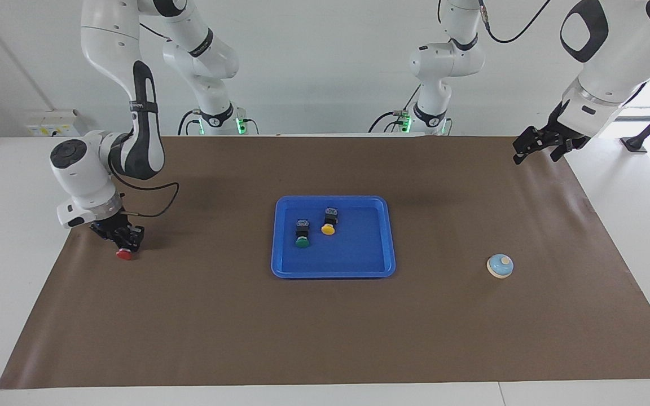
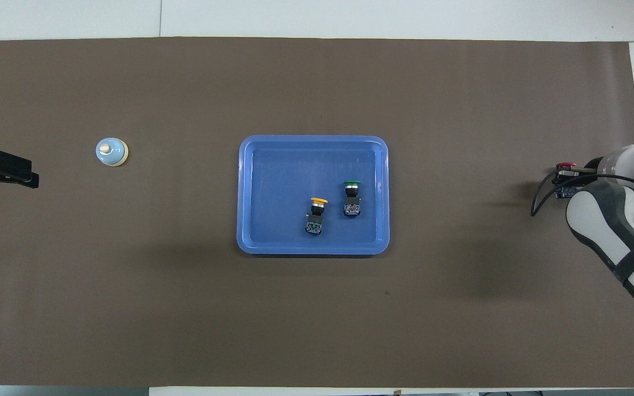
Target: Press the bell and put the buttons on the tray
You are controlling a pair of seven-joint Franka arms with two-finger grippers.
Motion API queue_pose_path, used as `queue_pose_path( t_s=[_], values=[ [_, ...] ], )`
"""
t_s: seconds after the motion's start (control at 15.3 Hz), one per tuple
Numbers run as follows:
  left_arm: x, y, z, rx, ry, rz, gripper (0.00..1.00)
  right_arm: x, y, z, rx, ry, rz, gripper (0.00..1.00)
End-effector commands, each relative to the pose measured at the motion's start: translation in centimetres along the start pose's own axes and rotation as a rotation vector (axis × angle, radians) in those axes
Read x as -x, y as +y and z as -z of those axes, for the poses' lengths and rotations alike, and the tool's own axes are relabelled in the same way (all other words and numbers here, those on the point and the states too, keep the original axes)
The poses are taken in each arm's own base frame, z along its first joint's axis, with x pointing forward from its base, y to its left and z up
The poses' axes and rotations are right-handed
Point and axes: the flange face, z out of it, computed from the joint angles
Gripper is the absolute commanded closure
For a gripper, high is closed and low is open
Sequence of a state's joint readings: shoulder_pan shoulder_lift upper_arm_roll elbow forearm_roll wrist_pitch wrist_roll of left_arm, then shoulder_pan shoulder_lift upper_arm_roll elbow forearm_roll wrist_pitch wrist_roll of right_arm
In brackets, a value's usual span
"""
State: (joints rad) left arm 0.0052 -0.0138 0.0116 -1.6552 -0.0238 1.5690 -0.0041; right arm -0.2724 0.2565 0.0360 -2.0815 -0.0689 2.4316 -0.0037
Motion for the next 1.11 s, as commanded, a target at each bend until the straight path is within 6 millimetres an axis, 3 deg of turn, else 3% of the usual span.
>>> queue_pose_path(
  t_s=[0.0, 0.07, 0.26, 0.46, 0.59, 0.78, 1.04],
  values=[
    [0.1, -0.1, 0.5, -0.010, -0.003, 0.003, 0.00, -2.9, -4.0, 5.3, -0.010, -0.026, 0.055, 1.00],
    [0.1, -0.1, 0.5, -0.008, -0.003, 0.003, 0.00, -3.4, -5.6, 6.5, -0.021, -0.040, 0.030, 1.00],
    [0.1, -0.1, 0.5, -0.010, -0.003, 0.003, 0.00, -4.1, -13.8, 10.8, -0.053, -0.066, 0.006, 1.00],
    [0.1, -0.1, 0.5, -0.010, -0.003, 0.003, 0.00, -2.8, -22.8, 12.9, -0.052, -0.087, -0.019, 1.00],
    [0.1, -0.1, 0.5, -0.010, -0.003, 0.003, 0.00, -0.9, -28.7, 14.1, -0.085, -0.097, -0.027, 1.00],
    [0.1, -0.1, 0.5, -0.010, -0.003, 0.003, 0.00, 2.3, -37.4, 14.9, -0.123, -0.109, -0.016, 1.00],
    [0.1, -0.2, 0.5, -0.010, -0.003, 0.005, 0.00, 3.4, -47.2, 13.3, -0.126, -0.117, -0.023, 1.00]
  ],
)
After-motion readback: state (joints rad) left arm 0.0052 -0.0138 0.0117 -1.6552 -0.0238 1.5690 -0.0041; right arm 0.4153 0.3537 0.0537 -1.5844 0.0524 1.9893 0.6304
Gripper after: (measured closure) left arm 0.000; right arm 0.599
